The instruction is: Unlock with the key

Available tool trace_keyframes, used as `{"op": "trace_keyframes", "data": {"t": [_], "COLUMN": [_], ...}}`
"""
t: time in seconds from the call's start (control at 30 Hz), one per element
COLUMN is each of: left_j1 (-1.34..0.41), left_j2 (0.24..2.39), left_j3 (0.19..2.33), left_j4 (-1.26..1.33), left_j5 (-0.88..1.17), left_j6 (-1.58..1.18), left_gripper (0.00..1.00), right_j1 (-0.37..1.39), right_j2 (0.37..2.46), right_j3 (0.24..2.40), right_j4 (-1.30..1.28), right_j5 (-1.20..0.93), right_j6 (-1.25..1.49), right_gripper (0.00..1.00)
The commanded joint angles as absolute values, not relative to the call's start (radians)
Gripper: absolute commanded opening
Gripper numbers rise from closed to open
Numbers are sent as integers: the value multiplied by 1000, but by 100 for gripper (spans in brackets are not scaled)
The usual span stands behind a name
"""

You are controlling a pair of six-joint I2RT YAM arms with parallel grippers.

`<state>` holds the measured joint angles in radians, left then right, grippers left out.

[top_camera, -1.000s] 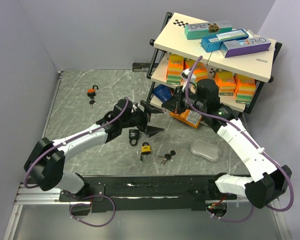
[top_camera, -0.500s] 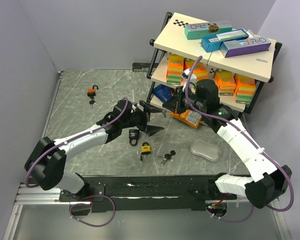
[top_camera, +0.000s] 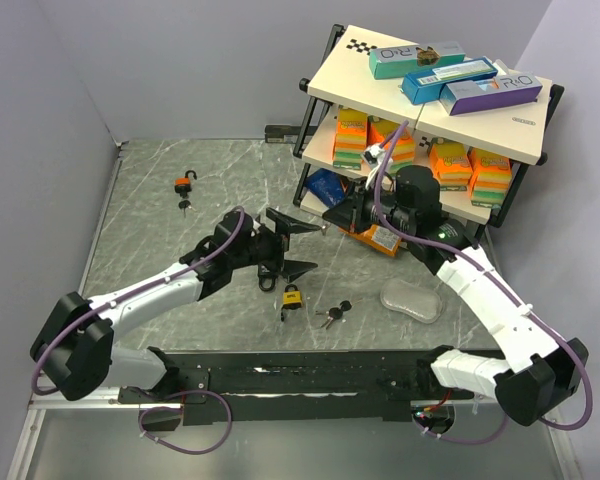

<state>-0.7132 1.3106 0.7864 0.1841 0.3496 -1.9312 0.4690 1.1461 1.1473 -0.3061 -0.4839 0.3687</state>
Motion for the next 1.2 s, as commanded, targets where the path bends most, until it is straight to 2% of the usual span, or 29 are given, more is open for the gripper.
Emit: {"op": "trace_keyframes", "data": {"t": [0.0, 0.43, 0.73, 0.83, 0.93, 0.97, 1.07, 1.17], "left_j1": [-719, -738, -759, -759, -759, -758, -758, -758], "left_j2": [1313, 1325, 1333, 1321, 1307, 1305, 1296, 1295], "left_j3": [824, 870, 861, 838, 825, 825, 822, 824], "left_j4": [152, 196, 259, 273, 270, 261, 250, 238], "left_j5": [345, 318, 316, 302, 295, 290, 281, 279], "left_j6": [-2324, -2413, -2456, -2471, -2477, -2479, -2474, -2468], "left_gripper": [98, 96, 86, 79, 66, 57, 44, 37], "right_j1": [502, 577, 606, 607, 611, 611, 612, 614], "right_j2": [1112, 1086, 1089, 1085, 1081, 1080, 1074, 1066], "right_j3": [1135, 1077, 1051, 1048, 1042, 1040, 1037, 1028], "right_j4": [-232, -210, -221, -224, -233, -236, -247, -252], "right_j5": [-531, -517, -471, -476, -476, -474, -472, -469], "right_j6": [348, 265, 227, 227, 225, 225, 225, 227], "right_gripper": [0, 0, 0, 0, 0, 0, 0, 0]}}
